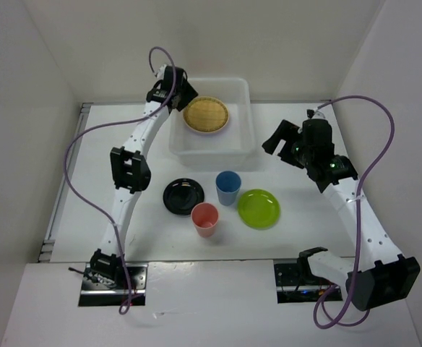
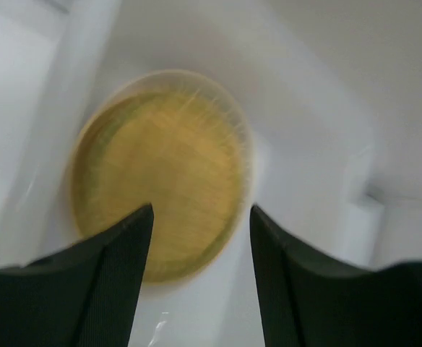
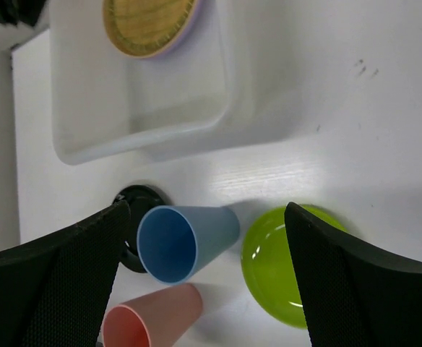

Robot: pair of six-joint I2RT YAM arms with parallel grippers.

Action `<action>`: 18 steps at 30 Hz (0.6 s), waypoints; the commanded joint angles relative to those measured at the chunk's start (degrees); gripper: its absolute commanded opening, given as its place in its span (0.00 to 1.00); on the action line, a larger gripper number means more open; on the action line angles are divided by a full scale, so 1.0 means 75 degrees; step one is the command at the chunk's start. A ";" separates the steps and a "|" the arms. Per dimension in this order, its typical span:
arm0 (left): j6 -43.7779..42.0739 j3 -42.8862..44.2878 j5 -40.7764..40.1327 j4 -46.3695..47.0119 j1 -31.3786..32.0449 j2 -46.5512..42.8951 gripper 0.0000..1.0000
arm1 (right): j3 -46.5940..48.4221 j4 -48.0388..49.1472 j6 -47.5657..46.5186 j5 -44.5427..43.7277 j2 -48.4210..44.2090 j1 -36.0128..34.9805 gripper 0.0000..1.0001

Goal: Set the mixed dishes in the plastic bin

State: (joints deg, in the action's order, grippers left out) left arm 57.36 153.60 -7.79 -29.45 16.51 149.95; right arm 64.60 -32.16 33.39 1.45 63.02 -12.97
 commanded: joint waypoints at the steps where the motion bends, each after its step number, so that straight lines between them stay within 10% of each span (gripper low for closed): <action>1: -0.0278 0.2465 0.0309 -0.2473 0.0083 0.1090 0.63 | -0.0129 -0.0585 -0.0010 -0.0310 -0.0107 0.0007 0.92; 18: -0.2280 0.3497 -0.0731 -0.3361 0.0693 -0.1894 0.64 | -0.1217 -0.0974 0.0422 -0.0452 0.0340 0.0218 0.93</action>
State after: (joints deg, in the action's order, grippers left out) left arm 46.28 176.61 -11.27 -52.95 21.37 146.34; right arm 57.58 -41.21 32.84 -2.35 66.52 -11.94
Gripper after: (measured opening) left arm 0.644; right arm 0.929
